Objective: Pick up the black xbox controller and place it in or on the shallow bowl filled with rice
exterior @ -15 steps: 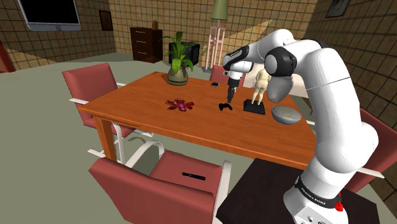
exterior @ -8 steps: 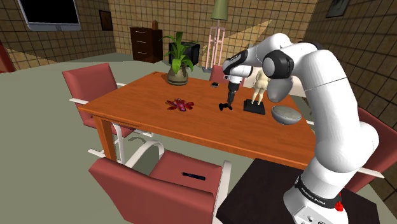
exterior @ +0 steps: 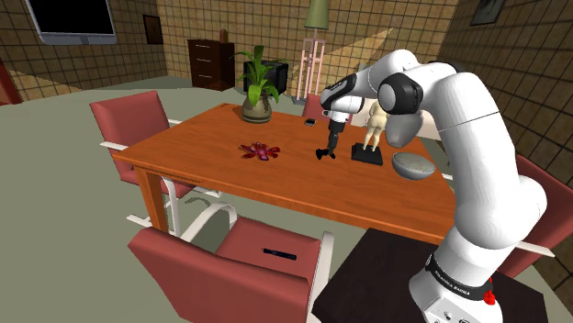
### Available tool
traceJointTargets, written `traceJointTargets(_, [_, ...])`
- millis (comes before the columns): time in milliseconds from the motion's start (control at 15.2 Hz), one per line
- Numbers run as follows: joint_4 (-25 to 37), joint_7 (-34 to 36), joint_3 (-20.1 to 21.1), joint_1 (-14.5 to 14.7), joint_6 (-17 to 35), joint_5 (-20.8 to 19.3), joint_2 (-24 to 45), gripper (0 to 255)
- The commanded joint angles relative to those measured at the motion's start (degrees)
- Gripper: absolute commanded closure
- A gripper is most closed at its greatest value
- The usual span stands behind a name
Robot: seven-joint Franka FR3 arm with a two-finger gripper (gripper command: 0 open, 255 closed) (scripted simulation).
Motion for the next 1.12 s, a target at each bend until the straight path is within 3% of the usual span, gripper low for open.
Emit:
traceJointTargets(0, [0.0,0.0,0.0,0.0,0.0,0.0,0.0,0])
traceJointTargets(66, [0.0,0.0,0.0,0.0,0.0,0.0,0.0,255])
traceJointTargets(660, [0.0,0.0,0.0,0.0,0.01,0.0,0.0,255])
traceJointTargets(1056, [0.96,0.85,-0.72,0.31,-3.08,-1.04,-2.29,255])
